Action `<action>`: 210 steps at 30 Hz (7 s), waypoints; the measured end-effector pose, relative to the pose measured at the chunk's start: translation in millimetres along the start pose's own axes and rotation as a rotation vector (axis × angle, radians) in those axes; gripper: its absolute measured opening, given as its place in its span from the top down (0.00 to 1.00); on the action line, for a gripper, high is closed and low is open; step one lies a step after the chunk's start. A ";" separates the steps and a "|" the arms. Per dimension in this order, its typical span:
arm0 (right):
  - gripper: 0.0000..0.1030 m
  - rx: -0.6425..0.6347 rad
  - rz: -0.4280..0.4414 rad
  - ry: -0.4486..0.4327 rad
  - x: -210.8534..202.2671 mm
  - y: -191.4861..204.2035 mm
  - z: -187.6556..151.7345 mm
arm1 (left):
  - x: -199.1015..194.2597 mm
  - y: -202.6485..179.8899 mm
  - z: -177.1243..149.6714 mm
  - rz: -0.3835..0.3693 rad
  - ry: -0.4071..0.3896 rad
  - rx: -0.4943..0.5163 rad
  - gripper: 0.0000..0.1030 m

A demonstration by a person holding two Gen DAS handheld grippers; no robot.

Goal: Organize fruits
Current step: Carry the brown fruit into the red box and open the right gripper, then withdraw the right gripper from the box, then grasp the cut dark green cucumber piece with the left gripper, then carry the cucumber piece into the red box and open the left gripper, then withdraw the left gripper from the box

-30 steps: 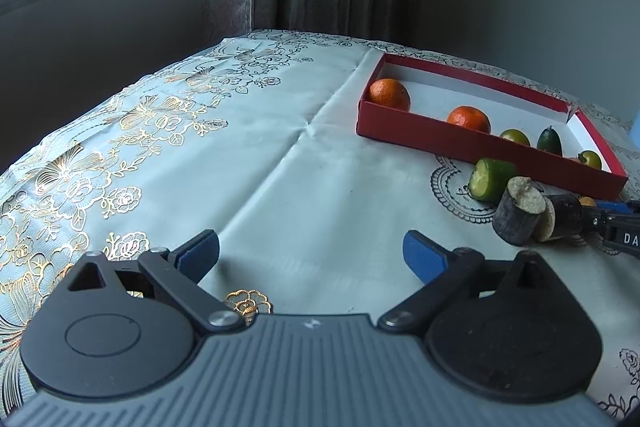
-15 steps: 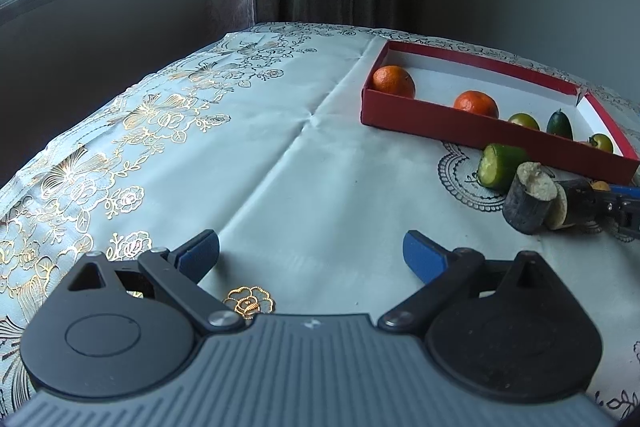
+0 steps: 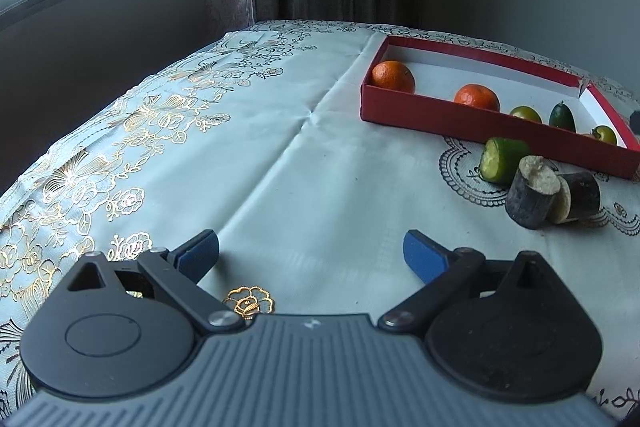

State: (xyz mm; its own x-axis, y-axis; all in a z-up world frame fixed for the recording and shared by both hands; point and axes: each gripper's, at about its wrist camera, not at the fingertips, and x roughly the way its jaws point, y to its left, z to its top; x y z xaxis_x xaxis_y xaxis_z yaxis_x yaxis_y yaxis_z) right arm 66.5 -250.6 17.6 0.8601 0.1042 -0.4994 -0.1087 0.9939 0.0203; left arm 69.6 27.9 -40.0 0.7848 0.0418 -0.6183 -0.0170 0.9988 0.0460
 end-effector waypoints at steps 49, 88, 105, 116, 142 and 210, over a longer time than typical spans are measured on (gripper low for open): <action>0.48 0.152 -0.058 0.064 61.6 -36.6 27.7 | 1.8 0.6 -0.1 -0.024 0.015 -0.014 0.00; 0.23 0.300 0.141 0.076 -37.6 -81.5 -86.8 | -35.8 -128.4 8.4 -0.389 -0.179 0.220 0.68; 0.21 0.272 0.143 0.084 -37.3 -76.7 -87.0 | -34.2 -139.1 -1.5 -0.347 -0.145 0.211 0.59; 0.20 0.276 0.147 0.083 -37.3 -77.7 -87.4 | -21.0 -156.1 4.9 -0.285 -0.078 0.132 0.50; 0.18 0.271 0.149 0.082 -36.4 -76.4 -87.7 | -26.6 -170.8 20.4 -0.190 -0.100 0.126 0.72; 0.10 0.281 0.179 0.083 -33.3 -78.1 -87.5 | 73.6 -195.3 116.2 -0.037 -0.077 0.191 0.46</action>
State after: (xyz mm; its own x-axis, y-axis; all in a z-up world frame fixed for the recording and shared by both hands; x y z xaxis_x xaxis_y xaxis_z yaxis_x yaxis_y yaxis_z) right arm 2.7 -335.0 -43.2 0.7949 0.2858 -0.5353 -0.1023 0.9326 0.3461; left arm 202.7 -167.0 -3.3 0.8279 -0.0039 -0.5608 0.1247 0.9762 0.1774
